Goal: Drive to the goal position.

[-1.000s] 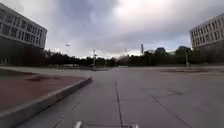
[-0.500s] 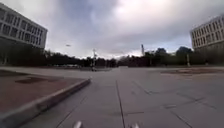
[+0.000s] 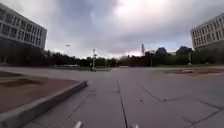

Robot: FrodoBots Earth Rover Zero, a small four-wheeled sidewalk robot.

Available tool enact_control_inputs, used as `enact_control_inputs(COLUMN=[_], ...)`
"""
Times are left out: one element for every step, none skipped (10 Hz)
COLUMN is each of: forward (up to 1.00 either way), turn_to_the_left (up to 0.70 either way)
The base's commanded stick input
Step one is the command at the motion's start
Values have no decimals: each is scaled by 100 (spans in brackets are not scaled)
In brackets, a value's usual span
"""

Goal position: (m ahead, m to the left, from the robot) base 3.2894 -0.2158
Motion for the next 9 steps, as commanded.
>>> enact_control_inputs(forward=[100, 100, 100, 100, 100, 100, 100, 100, 100], turn_to_the_left=[0, 0, 0, 0, 0, 0, 0, 0, 0])
